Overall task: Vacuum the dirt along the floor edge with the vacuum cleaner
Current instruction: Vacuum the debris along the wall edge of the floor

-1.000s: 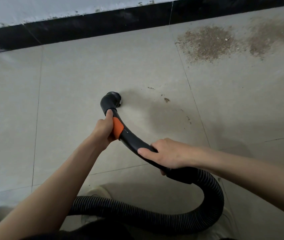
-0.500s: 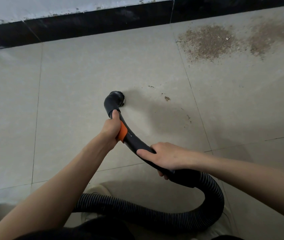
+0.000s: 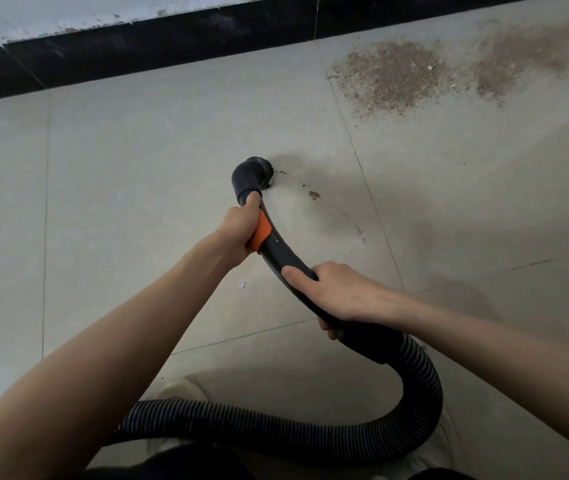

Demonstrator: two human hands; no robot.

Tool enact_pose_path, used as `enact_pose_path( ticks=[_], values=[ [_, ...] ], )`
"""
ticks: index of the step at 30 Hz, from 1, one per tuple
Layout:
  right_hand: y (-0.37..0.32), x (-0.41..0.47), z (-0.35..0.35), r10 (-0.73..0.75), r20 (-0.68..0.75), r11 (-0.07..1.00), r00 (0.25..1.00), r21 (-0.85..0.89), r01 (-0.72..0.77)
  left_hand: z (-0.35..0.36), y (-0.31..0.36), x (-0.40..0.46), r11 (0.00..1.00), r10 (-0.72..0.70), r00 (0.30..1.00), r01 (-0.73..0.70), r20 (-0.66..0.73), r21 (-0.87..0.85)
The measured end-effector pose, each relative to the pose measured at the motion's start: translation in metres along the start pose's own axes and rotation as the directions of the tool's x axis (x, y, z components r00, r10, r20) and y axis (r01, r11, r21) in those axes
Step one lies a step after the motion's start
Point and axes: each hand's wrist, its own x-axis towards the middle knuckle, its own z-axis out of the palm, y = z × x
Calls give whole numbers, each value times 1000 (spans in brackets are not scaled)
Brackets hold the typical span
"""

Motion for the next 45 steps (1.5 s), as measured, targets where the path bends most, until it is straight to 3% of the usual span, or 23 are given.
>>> enact_pose_path(
  ticks=[3,7,13,18,24,29,36,45],
  values=[
    [6,-2,-4,15,-37,998,999,61,-13,17,2,-5,997,-41,998,44,42,-63],
    [14,-5,-7,25,-61,993,998,116,-18,33,5,-10,999,-28,997,30,68,-15],
    [29,-10,-9,28,29,968,999,247,-34,38,-3,-16,999,-5,999,3,42,38],
    [20,-5,0,-56,139,989,989,143,36,4,-18,-18,1000,6,994,-6,-110,-1],
    [-5,7,10,-155,105,987,982,-33,159,-30,-27,-25,997,29,972,-45,-235,-61],
    [-6,9,9,-125,99,992,987,2,125,-28,-26,-27,991,-49,988,30,-143,-130],
    [16,-4,0,-61,104,986,993,162,44,-1,-23,-28,998,-32,999,32,4,-57],
    [17,-19,-5,-56,97,899,994,438,7,31,2,-35,983,-68,975,29,212,182]
  ],
)
